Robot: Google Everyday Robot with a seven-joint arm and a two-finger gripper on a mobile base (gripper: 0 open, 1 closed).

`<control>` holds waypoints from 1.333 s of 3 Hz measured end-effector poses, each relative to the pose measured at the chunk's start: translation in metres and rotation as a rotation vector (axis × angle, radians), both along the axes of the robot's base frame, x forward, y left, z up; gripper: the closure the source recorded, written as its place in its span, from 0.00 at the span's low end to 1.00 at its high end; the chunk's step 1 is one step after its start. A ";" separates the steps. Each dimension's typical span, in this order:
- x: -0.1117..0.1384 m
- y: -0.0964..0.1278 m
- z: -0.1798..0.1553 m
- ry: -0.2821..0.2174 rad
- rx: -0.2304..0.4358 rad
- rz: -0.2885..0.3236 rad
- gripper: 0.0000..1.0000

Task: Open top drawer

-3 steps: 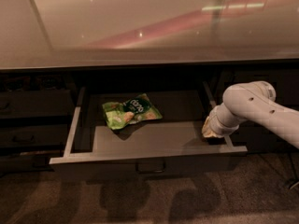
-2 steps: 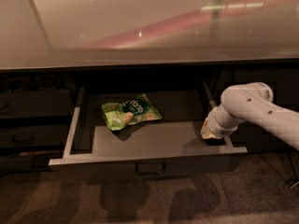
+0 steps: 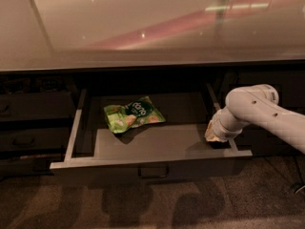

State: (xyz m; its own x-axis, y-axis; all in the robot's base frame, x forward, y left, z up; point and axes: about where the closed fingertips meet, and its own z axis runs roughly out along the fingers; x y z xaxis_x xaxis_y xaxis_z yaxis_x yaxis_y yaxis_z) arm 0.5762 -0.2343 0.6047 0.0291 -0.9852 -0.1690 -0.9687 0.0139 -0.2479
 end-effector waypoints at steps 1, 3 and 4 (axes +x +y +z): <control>0.000 0.000 0.000 0.000 0.000 0.000 0.11; 0.000 0.000 0.000 0.000 0.000 0.000 0.00; -0.016 0.005 0.004 -0.032 0.013 0.022 0.00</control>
Offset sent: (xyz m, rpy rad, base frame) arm 0.0000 0.0000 0.0000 0.0000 0.0000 0.0000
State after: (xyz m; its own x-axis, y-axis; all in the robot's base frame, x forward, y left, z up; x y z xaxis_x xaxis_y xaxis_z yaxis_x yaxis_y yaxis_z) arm 0.5606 -0.2295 0.6092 0.0565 -0.9819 -0.1807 -0.9604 -0.0040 -0.2787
